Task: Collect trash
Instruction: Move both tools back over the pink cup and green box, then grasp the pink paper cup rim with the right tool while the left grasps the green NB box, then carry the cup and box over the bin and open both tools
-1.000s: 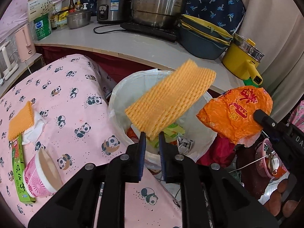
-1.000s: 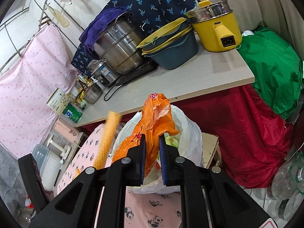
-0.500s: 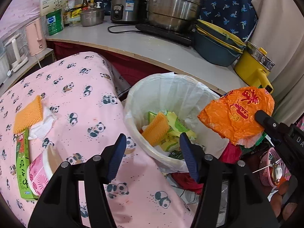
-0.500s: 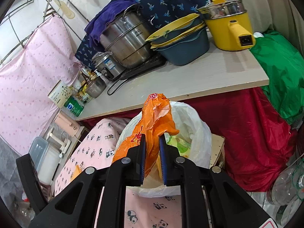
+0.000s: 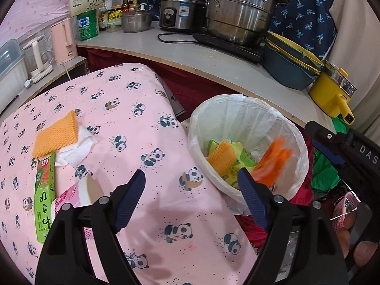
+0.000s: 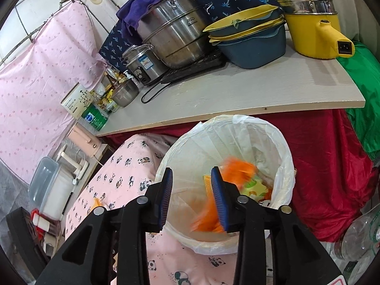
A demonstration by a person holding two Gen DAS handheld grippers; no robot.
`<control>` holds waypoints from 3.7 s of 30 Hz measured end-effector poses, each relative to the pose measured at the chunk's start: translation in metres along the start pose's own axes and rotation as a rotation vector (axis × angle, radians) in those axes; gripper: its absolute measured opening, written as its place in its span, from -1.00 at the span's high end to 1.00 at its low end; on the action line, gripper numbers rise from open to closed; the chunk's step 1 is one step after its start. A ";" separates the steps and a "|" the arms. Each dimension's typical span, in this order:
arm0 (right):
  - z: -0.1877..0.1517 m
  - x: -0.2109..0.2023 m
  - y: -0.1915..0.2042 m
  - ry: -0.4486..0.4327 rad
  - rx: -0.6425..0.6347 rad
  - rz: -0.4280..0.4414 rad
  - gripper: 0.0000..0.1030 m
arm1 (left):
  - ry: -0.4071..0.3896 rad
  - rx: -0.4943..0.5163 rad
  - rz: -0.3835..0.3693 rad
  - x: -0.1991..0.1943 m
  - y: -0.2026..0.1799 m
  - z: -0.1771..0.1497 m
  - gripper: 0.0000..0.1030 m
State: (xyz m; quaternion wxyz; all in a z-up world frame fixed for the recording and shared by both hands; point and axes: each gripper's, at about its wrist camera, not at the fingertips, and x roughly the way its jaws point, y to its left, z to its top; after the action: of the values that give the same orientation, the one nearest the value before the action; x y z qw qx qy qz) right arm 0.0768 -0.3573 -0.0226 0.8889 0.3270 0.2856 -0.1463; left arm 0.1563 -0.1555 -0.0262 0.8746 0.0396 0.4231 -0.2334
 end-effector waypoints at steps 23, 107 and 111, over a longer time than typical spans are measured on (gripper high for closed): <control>-0.041 -0.009 0.071 0.069 -0.101 0.086 -0.08 | -0.028 -0.143 0.091 -0.040 0.076 -0.023 -0.73; -0.106 0.027 0.139 0.218 -0.200 0.269 0.92 | 0.090 -0.247 0.099 -0.040 0.152 -0.078 0.00; -0.098 0.017 0.127 0.199 -0.179 0.265 0.92 | 0.076 -0.198 0.087 -0.045 0.130 -0.076 0.00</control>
State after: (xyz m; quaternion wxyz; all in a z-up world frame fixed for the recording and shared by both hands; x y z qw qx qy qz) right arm 0.1063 -0.1983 -0.0305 0.8934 0.2940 0.3383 0.0310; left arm 0.1346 -0.0024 -0.0573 0.8667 -0.0200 0.4751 -0.1506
